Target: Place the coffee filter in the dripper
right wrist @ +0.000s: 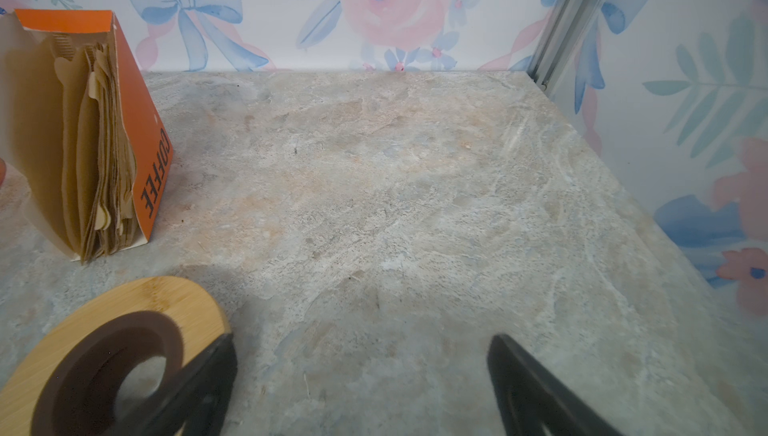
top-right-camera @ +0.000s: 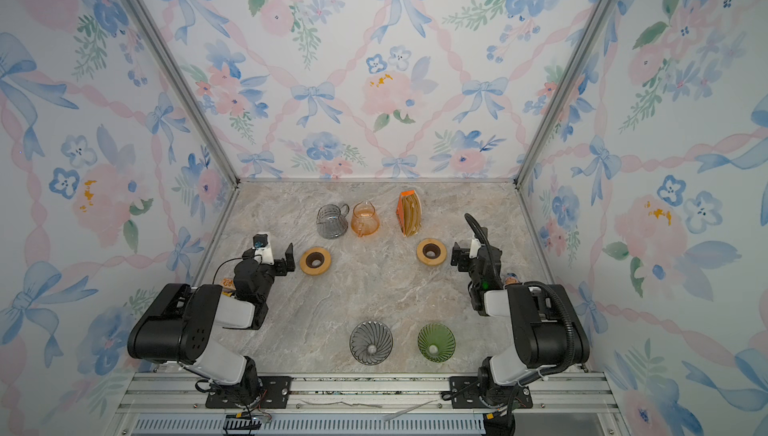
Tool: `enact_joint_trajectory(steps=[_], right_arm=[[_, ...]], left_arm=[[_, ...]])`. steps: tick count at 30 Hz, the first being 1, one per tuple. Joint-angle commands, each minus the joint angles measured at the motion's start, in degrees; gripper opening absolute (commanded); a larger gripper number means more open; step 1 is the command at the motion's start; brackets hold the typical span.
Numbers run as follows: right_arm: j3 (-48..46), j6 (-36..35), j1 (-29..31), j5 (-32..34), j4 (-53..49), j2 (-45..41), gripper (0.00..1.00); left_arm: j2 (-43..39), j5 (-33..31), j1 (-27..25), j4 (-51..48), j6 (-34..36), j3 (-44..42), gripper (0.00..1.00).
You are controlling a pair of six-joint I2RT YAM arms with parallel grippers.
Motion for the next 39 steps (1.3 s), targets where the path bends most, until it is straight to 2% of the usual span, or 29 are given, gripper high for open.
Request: enact_joint_trajectory(steps=[1, 20, 27, 32, 39], right_arm=[[1.09, -0.08, -0.08, -0.18, -0.04, -0.11, 0.96], [0.83, -0.01, -0.07, -0.28, 0.43, -0.16, 0.96], [-0.24, 0.27, -0.06, 0.7, 0.58, -2.25, 0.96], [1.2, 0.26, 0.29, 1.83, -5.8, -6.45, 0.96], [6.78, 1.03, 4.75, 5.5, -24.47, -15.14, 0.96]], left_arm=[[0.23, 0.47, 0.15, 1.4, 1.02, -0.58, 0.98], [-0.03, 1.0, 0.33, 1.49, 0.93, -0.92, 0.98], [-2.95, -0.46, -0.01, 1.55, 0.86, -2.05, 0.98], [-7.16, -4.97, -2.34, -1.41, 1.84, -2.35, 0.98], [-19.44, -13.36, -8.91, -15.11, 1.67, -0.41, 0.98]])
